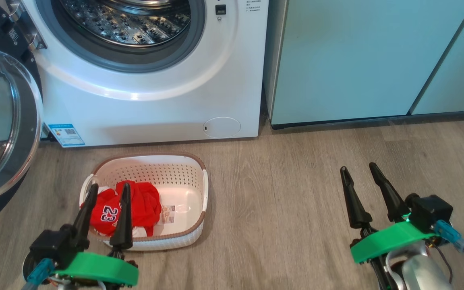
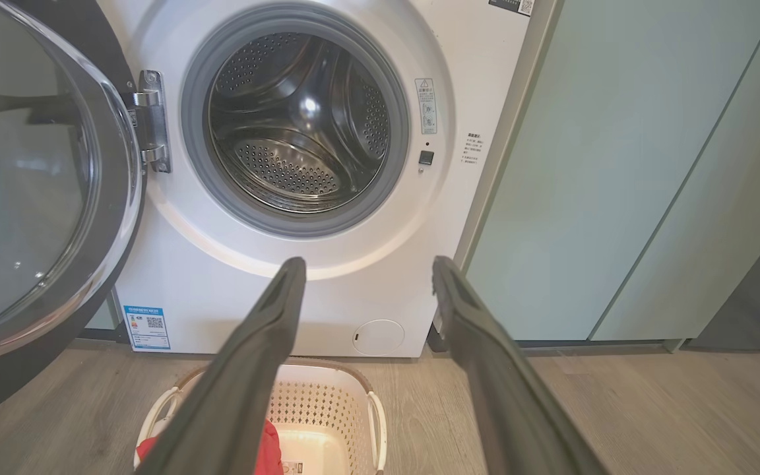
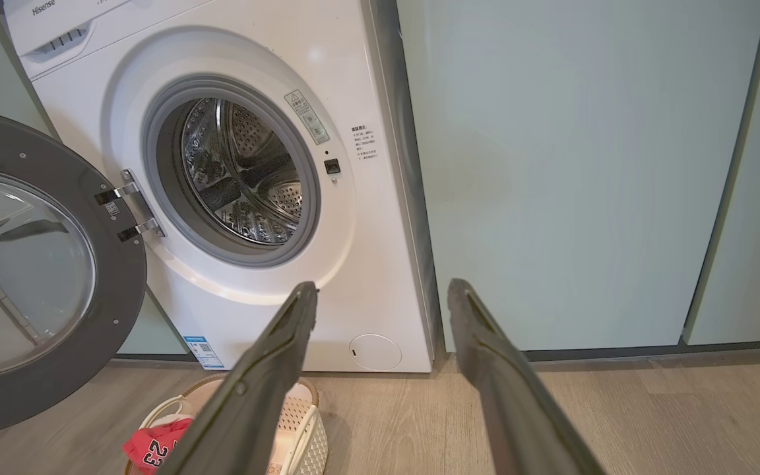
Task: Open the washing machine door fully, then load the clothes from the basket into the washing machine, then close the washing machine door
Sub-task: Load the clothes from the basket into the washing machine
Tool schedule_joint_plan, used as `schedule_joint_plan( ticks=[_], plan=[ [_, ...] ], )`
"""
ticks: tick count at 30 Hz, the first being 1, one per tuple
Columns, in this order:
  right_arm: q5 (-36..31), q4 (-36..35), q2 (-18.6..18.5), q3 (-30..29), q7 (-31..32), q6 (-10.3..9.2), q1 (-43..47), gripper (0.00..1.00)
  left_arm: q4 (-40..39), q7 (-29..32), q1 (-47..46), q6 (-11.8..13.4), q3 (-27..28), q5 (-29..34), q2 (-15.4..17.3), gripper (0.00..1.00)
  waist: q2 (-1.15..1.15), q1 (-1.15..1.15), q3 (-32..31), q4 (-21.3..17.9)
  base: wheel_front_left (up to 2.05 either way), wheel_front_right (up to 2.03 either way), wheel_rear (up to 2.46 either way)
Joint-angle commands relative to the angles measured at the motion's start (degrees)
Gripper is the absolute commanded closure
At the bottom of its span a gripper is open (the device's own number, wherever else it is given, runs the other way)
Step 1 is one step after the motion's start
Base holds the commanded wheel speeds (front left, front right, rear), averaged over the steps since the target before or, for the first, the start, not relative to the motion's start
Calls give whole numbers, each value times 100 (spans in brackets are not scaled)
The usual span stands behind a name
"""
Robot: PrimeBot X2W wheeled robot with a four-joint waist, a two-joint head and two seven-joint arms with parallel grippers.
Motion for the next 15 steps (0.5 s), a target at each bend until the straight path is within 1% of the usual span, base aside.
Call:
schedule_joint_plan(
  ticks=[1, 7, 15],
  plan=[
    [38, -170, 32, 144, -54, 0, -217, 0, -144, -28, -189, -32, 210, -20, 52, 0, 0, 0, 2, -1, 93, -93, 0],
    [41, -172, 32, 140, -54, 0, -220, 0, -103, -28, -215, -54, 228, -21, 52, 0, 0, 0, 10, 15, 139, -139, 0],
    [34, -167, 32, 131, -54, 0, -228, 0, -188, -28, -262, 2, 241, 12, 52, 0, 0, 0, 25, 61, 196, -195, -1]
  ],
)
